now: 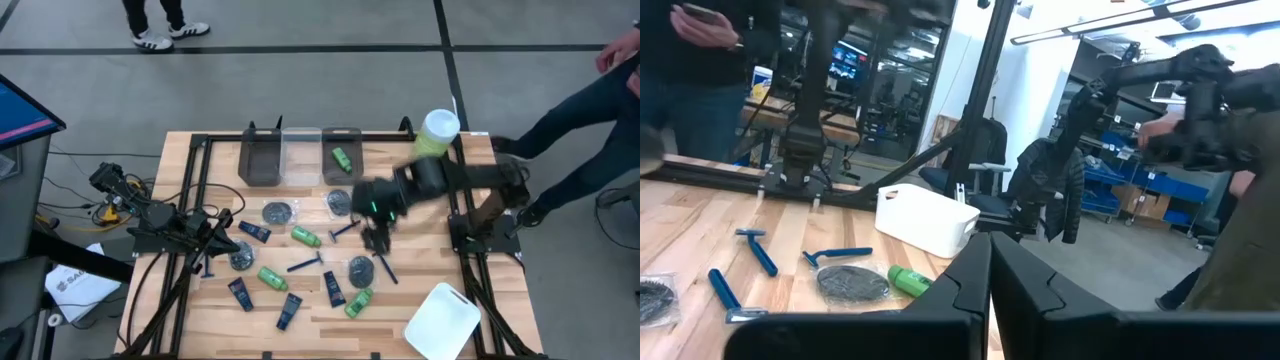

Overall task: Pick & Place Travel size toiletries
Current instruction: Put the green shampoo bottle into the right black bin

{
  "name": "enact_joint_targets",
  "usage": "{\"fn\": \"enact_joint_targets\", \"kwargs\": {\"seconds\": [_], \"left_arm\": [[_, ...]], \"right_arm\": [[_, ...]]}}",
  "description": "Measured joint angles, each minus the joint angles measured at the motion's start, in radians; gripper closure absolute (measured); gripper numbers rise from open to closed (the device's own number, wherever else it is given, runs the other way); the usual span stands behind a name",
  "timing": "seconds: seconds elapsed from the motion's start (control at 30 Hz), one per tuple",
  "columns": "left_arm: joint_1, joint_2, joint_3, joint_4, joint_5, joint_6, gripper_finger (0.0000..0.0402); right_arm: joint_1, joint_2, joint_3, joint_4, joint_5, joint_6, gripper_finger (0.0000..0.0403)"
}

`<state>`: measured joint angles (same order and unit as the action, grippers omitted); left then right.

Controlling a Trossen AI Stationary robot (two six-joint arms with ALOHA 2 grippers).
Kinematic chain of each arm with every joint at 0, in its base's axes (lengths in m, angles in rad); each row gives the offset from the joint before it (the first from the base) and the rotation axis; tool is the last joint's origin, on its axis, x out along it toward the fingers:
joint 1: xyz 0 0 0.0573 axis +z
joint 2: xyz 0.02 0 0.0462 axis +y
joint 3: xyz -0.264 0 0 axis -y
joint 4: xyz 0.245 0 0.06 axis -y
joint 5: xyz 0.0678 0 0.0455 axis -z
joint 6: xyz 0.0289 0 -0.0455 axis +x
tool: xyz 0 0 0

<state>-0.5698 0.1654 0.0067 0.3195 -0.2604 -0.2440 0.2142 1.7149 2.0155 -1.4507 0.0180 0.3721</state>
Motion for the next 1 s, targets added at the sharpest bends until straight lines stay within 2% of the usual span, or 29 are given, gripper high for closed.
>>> {"fn": "enact_joint_targets", "kwargs": {"seconds": [0.2,0.4,0.6,0.83,0.93,1.0], "left_arm": [[0.000,0.000,0.000,0.003,0.000,0.000,0.0399],[0.000,0.000,0.000,0.004,-0.001,0.000,0.0399],[0.000,0.000,0.000,0.004,-0.001,0.000,0.0399],[0.000,0.000,0.000,0.005,-0.001,0.000,0.0399],[0.000,0.000,0.000,0.006,-0.001,0.000,0.0399],[0.000,0.000,0.000,0.007,-0.001,0.000,0.0399]], "right_arm": [[0.268,0.039,-0.024,-0.007,0.175,0.004,0.0170],[0.412,0.129,-0.114,0.015,0.187,-0.012,0.0175],[0.447,0.241,-0.154,0.142,0.140,-0.098,0.0175],[0.412,0.360,-0.155,0.224,0.055,-0.240,0.0176],[0.392,0.381,-0.166,0.246,0.020,-0.297,0.0176],[0.377,0.362,-0.227,0.300,-0.017,-0.309,0.0177]]}}
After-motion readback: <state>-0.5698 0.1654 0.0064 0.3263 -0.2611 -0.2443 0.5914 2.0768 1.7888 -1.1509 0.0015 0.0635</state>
